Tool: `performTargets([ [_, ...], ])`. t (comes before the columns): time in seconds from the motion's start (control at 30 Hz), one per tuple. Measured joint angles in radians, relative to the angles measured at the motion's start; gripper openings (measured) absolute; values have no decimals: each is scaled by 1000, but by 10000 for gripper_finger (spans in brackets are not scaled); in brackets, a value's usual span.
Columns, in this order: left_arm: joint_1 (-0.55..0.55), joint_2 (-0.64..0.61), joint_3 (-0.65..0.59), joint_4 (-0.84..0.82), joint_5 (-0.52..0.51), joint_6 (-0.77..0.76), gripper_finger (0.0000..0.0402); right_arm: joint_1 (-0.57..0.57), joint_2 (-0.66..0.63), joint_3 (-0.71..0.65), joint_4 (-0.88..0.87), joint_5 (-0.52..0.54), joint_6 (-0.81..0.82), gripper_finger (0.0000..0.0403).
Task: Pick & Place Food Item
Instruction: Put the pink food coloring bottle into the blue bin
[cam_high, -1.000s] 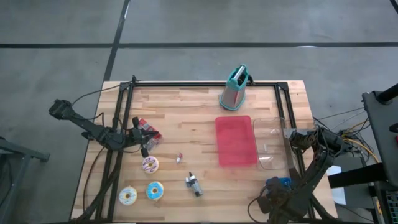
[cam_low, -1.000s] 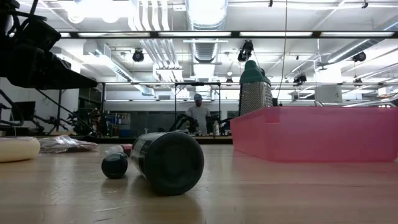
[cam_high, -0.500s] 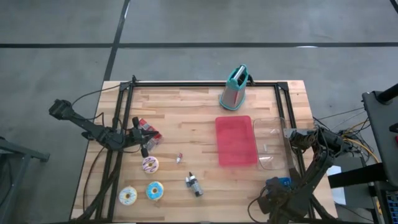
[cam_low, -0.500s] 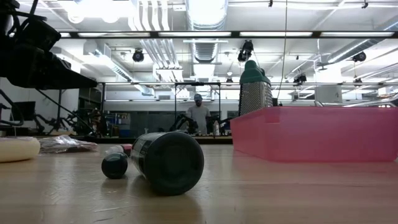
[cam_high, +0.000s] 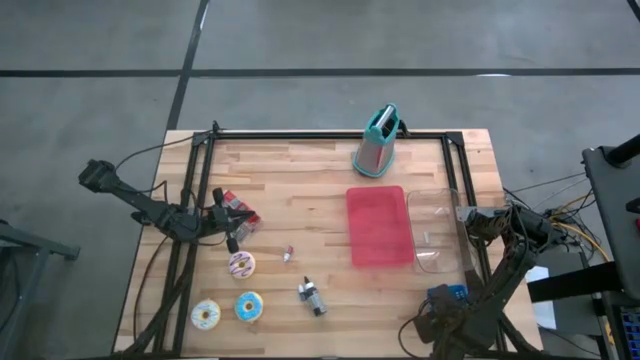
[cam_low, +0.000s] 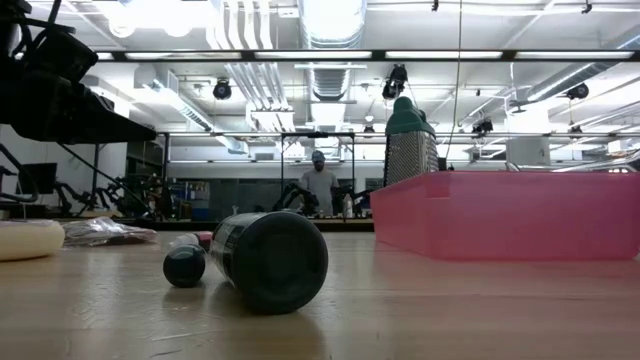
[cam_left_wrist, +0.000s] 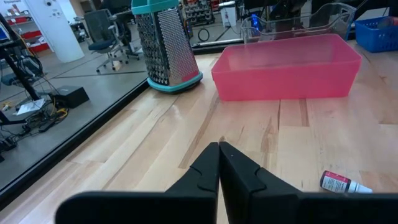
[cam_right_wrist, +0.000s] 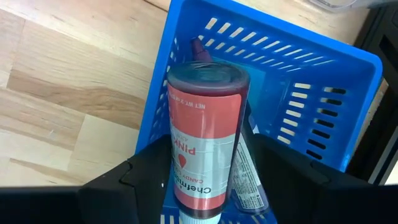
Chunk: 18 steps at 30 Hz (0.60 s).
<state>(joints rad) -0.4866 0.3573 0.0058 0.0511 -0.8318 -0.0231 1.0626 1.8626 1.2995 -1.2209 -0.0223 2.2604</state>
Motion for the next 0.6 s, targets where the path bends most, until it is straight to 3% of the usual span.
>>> performTargets([
  [0.6, 0, 0, 0, 0, 0, 0, 12, 0, 0, 4, -6, -1, -1, 235],
])
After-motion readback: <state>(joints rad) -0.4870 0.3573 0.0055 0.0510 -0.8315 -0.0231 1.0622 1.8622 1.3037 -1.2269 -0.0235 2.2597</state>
